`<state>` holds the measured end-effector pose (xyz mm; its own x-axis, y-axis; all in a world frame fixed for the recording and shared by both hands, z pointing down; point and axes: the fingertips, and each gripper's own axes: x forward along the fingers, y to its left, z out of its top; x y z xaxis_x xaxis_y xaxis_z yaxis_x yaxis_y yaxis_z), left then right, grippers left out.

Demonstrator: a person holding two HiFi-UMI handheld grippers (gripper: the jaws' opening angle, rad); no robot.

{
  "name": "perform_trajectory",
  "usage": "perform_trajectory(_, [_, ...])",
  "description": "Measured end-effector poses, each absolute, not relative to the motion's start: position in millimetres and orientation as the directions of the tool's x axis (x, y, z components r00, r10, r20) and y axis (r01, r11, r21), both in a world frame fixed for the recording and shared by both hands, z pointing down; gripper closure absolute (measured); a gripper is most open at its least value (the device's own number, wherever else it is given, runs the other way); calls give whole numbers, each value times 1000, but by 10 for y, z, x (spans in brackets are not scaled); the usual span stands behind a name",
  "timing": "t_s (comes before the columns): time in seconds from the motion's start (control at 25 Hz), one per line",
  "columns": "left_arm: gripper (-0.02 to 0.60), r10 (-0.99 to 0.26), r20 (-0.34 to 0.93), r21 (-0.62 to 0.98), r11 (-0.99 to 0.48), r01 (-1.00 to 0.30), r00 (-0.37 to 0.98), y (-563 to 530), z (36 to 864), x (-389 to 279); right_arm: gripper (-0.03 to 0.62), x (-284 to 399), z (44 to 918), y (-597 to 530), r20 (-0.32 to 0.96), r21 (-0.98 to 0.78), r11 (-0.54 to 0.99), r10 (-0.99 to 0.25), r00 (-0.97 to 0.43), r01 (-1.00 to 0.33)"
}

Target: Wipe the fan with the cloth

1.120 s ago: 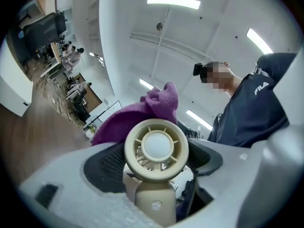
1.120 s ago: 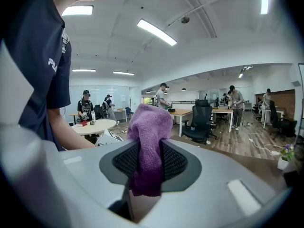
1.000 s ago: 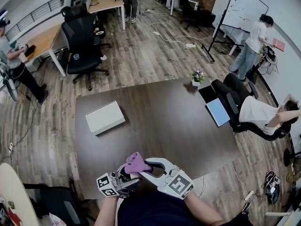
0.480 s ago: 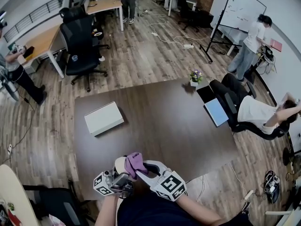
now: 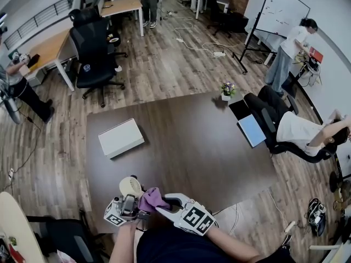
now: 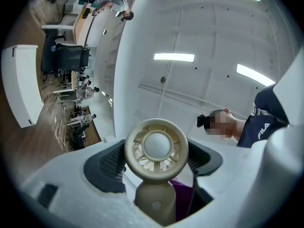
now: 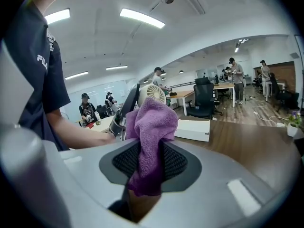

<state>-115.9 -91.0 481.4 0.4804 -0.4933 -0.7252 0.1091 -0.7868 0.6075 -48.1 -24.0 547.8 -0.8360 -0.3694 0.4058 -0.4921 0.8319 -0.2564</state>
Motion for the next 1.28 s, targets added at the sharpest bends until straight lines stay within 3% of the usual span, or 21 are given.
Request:
perform_trajectory(0.28, [207,-539,-661,642,-767,22,522,-968,4882,-1158,468,-552,5442,-161,419,-252,852,-331,-846,-459])
perform_trajectory(0.52, [207,-489,-579,640,-769,-9,653,-824,5061,-817,468,-460,5396,-207,357,-323,820,-357,-863,-472])
perform_trajectory(1.28, [207,-298,-385,567,-823,-31,873,-512,5293,-356,468,-86,5266,-570,273,-385,725,-502,-821,-572])
